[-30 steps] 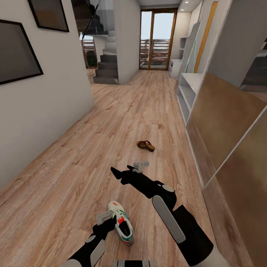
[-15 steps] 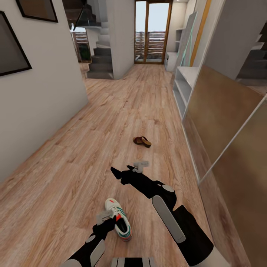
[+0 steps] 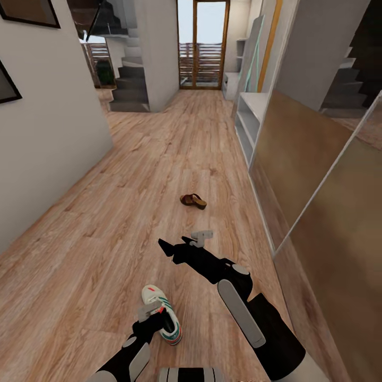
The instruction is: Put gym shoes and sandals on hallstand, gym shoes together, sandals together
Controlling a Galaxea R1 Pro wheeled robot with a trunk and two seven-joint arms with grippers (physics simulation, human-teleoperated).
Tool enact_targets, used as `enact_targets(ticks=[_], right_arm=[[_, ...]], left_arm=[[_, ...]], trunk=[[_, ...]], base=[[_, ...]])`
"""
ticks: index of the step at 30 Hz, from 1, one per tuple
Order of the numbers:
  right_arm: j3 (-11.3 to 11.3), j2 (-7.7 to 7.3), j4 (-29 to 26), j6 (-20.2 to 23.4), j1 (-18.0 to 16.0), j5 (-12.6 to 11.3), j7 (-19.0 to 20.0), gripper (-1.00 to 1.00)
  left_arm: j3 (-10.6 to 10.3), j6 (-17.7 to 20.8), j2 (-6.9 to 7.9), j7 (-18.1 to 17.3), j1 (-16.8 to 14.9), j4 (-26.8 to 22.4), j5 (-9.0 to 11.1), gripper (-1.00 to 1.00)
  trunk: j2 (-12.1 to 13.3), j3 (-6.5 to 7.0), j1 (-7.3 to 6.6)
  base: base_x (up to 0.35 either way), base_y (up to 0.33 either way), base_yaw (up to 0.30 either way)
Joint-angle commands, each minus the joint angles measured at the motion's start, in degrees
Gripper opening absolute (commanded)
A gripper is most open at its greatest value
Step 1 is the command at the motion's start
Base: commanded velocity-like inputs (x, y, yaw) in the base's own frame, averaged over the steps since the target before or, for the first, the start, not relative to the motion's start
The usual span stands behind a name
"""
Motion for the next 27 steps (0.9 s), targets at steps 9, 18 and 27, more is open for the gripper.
enact_targets(ticks=[9,18,27], right_arm=[[0.0,0.02,0.0,0.2,0.0,-0.1,0.1,1.0],[0.0,0.02,0.0,0.2,0.0,-0.1,0.1,1.0],[0.0,0.02,0.0,0.2,0.0,-0.1,0.1,1.0]], left_arm=[[0.3,-0.2,-0.04,0.0,0.0,0.0,-0.1,1.0],[0.2,-0.1,-0.12,0.0,0.0,-0.1,-0.1,1.0],[0.2,-0.2,-0.13,0.0,0.0,-0.1,-0.1,1.0]], trunk=[[-0.1,-0.93,0.09],[-0.2,-3.0,0.32],[-0.2,-4.55,0.43]], base=[[0.0,0.0,-0.228],[0.0,0.0,-0.015],[0.0,0.0,0.0]])
